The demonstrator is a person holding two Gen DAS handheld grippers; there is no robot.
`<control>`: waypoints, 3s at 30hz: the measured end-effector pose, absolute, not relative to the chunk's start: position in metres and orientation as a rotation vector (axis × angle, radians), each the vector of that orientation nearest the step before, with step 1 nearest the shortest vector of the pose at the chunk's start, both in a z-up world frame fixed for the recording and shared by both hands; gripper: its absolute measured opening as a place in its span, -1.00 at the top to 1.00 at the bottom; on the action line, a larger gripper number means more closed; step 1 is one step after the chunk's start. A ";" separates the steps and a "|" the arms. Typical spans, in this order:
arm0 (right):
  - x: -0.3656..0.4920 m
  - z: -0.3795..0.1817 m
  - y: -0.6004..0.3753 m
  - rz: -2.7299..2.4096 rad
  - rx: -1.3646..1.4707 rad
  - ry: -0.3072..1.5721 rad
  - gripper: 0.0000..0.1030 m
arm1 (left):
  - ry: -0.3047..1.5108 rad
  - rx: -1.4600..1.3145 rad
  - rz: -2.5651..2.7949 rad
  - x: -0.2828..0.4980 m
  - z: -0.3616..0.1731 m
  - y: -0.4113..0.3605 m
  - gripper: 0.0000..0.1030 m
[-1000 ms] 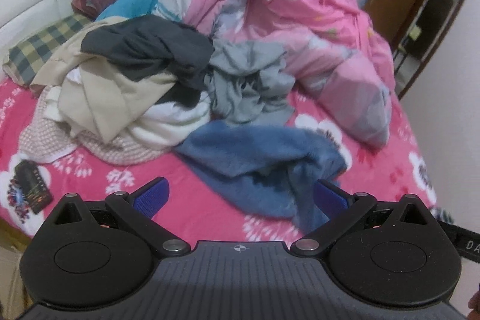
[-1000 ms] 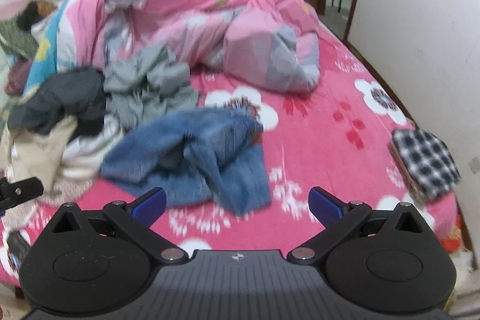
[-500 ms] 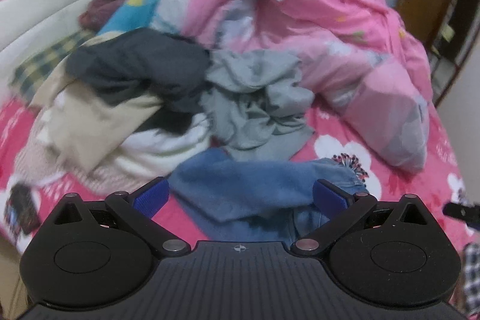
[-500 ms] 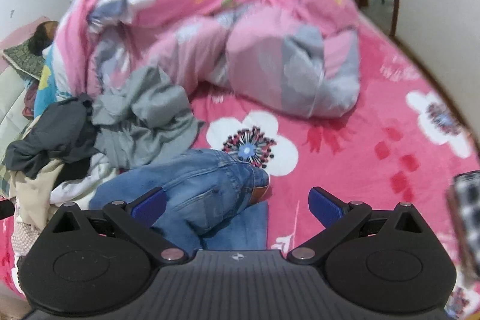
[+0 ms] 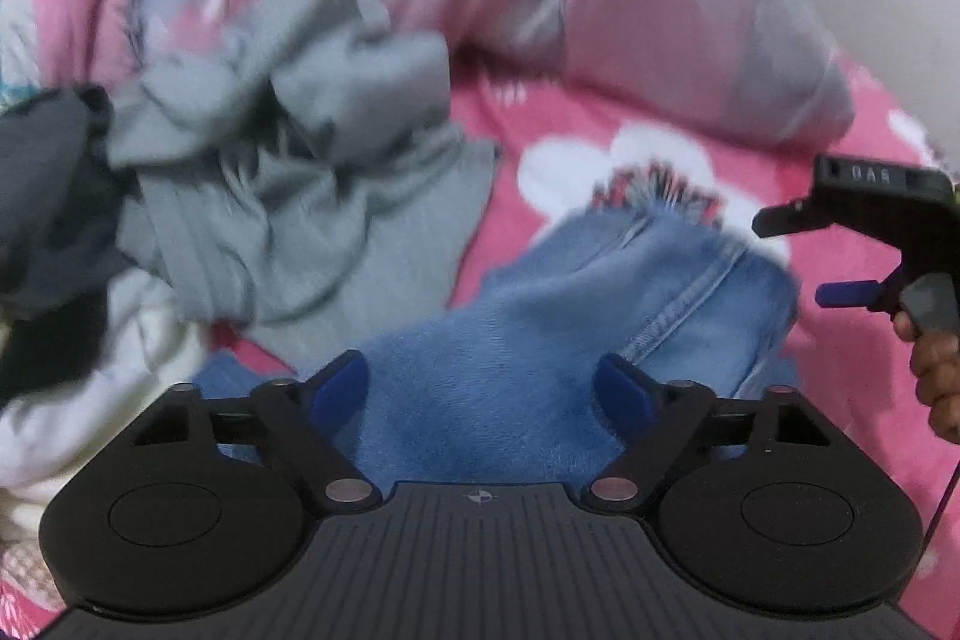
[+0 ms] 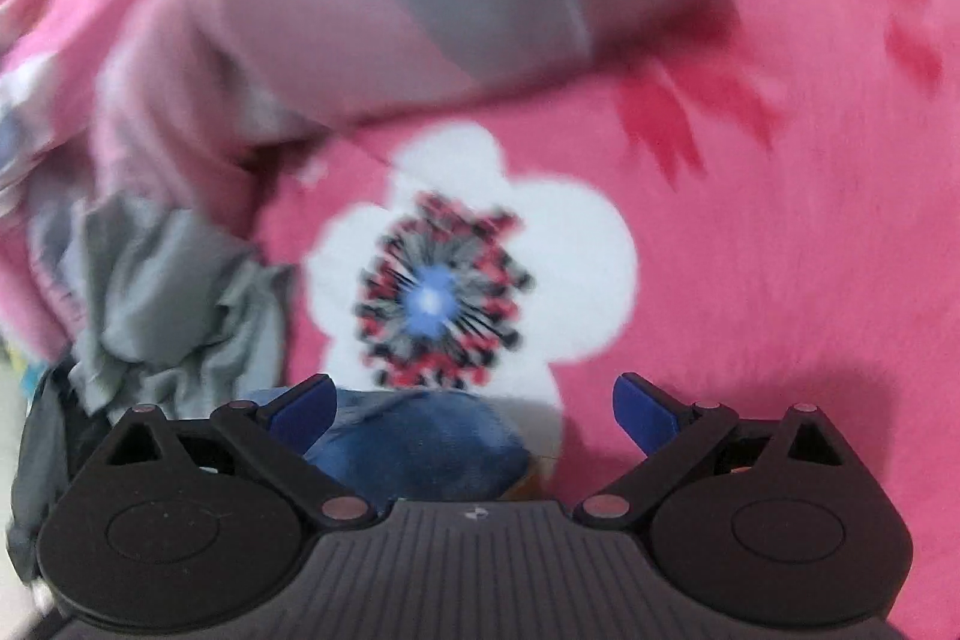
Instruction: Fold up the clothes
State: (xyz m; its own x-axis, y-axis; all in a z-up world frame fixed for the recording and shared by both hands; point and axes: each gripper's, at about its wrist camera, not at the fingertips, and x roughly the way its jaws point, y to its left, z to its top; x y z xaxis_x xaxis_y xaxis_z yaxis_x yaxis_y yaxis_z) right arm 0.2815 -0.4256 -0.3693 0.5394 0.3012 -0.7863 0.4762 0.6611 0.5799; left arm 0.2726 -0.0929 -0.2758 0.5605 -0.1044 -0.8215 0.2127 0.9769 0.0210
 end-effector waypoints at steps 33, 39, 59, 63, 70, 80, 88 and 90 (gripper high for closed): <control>0.166 -0.313 -0.175 0.676 0.571 1.048 0.67 | 0.989 -0.418 0.063 0.089 -0.286 0.110 -0.07; 0.131 -0.326 -0.115 0.745 0.240 1.067 0.66 | 0.932 -0.273 -0.230 0.116 -0.255 0.059 -0.57; 0.043 -0.278 -0.237 0.572 0.353 0.998 0.58 | 0.992 -0.066 -0.385 0.108 -0.270 0.007 -0.89; 0.081 -0.267 -0.281 0.472 0.567 0.961 0.57 | 0.975 -0.042 -0.409 0.094 -0.264 0.006 -0.89; 0.144 -0.280 -0.225 0.697 0.540 0.973 0.57 | 0.949 0.081 -0.428 0.076 -0.267 -0.016 -0.83; 0.169 -0.305 -0.234 0.831 0.923 1.038 0.56 | 0.949 -0.290 -0.243 0.108 -0.293 0.032 -0.23; 0.149 -0.317 -0.295 0.448 0.969 1.052 0.14 | 0.955 -0.287 -0.271 0.119 -0.300 0.031 -0.34; 0.151 -0.330 -0.302 0.366 0.975 1.099 0.08 | 0.958 -0.251 -0.293 0.118 -0.302 0.024 -0.34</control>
